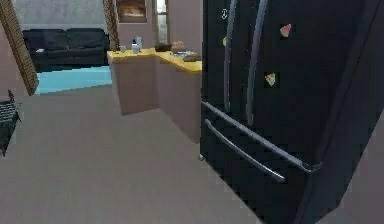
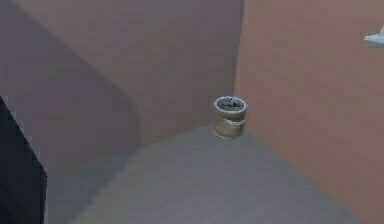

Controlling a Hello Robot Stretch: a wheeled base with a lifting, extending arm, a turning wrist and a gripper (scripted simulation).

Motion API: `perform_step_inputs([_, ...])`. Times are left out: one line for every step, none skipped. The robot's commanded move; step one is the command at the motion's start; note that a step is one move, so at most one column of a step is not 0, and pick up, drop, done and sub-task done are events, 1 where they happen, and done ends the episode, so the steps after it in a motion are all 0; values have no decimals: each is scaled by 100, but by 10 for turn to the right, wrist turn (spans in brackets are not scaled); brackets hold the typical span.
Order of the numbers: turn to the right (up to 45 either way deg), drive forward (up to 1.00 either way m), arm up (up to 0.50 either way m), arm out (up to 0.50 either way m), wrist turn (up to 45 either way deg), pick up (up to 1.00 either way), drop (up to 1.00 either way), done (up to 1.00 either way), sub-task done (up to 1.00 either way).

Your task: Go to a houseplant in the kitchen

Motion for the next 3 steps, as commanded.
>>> perform_step_inputs([-450, 0, 0, 0, 0, 0, 0, 0, 0])
perform_step_inputs([-450, 0, 0, 0, 0, 0, 0, 0, 0])
perform_step_inputs([-180, 0, 0, 0, 0, 0, 0, 0, 0])
